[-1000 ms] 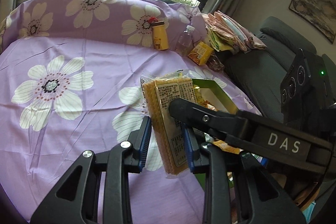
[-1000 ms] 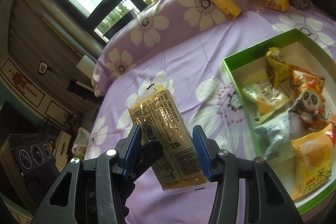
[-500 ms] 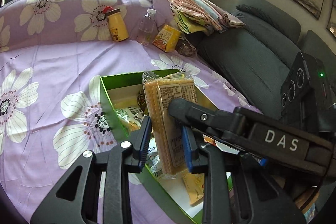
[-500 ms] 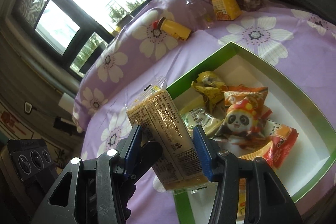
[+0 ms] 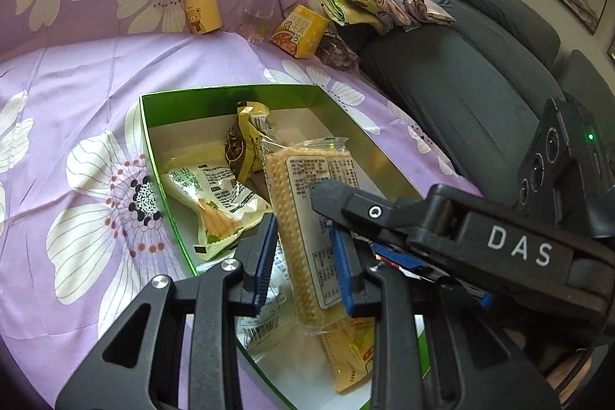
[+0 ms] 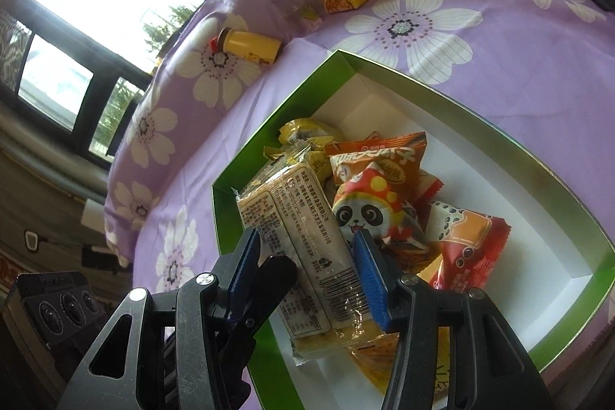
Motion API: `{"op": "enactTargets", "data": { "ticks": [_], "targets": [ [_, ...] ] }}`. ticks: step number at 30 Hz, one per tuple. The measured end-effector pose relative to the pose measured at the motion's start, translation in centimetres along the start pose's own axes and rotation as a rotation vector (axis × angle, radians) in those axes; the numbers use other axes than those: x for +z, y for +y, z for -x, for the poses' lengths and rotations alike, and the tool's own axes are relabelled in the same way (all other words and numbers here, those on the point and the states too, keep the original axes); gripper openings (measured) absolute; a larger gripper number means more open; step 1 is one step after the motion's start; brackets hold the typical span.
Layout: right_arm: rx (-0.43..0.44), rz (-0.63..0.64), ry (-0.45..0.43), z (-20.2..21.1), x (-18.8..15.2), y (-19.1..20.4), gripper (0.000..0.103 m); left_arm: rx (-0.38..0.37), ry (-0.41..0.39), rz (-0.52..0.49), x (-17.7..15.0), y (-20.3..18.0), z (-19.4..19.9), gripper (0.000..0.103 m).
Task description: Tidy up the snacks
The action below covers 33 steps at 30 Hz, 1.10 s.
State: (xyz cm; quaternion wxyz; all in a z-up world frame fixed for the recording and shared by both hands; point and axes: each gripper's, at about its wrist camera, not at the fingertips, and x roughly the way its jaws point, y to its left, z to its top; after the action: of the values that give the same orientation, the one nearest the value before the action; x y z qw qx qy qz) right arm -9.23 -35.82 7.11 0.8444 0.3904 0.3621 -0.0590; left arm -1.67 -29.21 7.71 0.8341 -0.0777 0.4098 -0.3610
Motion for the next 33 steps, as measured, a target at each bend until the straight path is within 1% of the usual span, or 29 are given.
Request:
{"op": "enactTargets", "data": {
  "ticks": [1, 5, 6, 7, 8, 9, 10, 11, 12, 14, 19, 22, 25, 30, 33],
  "targets": [
    [-0.005, -0.001, 0.000, 0.0, 0.0, 0.0, 0.054, 0.004, 0.005, 0.000, 0.0, 0.0, -0.1, 0.029],
    [-0.029, 0.005, -0.004, 0.2, -0.1, 0.1, 0.054, 0.018, 0.012, 0.001, 0.0, 0.0, -0.1, 0.033],
    [-0.039, 0.008, -0.011, 0.4, -0.1, 0.3, 0.054, 0.027, 0.006, -0.004, 0.0, -0.1, 0.1, 0.040],
    [-0.049, 0.013, -0.023, 0.6, -0.1, 0.4, 0.057, 0.041, 0.000, -0.013, 0.0, -0.2, 0.4, 0.048],
    [-0.062, 0.020, -0.036, 0.9, -0.2, 0.6, 0.064, 0.055, -0.004, -0.023, -0.1, -0.4, 0.6, 0.061],
    [-0.074, 0.027, -0.050, 1.2, -0.2, 0.7, 0.067, 0.070, -0.009, -0.030, -0.2, -0.5, 0.9, 0.067],
    [-0.083, 0.036, -0.066, 1.6, -0.2, 0.8, 0.071, 0.084, -0.018, -0.035, -0.2, -0.5, 1.3, 0.076],
    [-0.093, 0.047, -0.083, 2.0, -0.3, 1.0, 0.073, 0.095, -0.031, -0.038, -0.2, -0.6, 1.8, 0.080],
    [-0.103, 0.059, -0.095, 2.3, -0.2, 1.2, 0.075, 0.104, -0.042, -0.043, -0.2, -0.6, 2.3, 0.081],
    [-0.121, 0.081, -0.123, 3.0, -0.3, 1.7, 0.081, 0.122, -0.065, -0.058, -0.2, -0.8, 3.3, 0.083],
    [-0.124, 0.124, -0.167, 4.4, -0.7, 2.8, 0.086, 0.190, -0.106, -0.070, -0.2, -1.2, 5.5, 0.092],
    [-0.148, 0.124, -0.191, 4.9, -1.0, 3.3, 0.087, 0.217, -0.126, -0.070, -0.3, -1.1, 6.4, 0.093],
    [-0.183, 0.139, -0.216, 5.3, -1.3, 3.7, 0.087, 0.210, -0.128, -0.066, -0.4, -0.9, 6.9, 0.093],
    [-0.192, 0.152, -0.232, 5.9, -1.4, 4.1, 0.087, 0.195, -0.135, -0.063, -0.5, -0.8, 7.4, 0.093],
    [-0.236, 0.156, -0.239, 6.0, -1.7, 4.3, 0.088, 0.184, -0.131, -0.065, -0.6, -0.8, 7.5, 0.093]
  ]
}}
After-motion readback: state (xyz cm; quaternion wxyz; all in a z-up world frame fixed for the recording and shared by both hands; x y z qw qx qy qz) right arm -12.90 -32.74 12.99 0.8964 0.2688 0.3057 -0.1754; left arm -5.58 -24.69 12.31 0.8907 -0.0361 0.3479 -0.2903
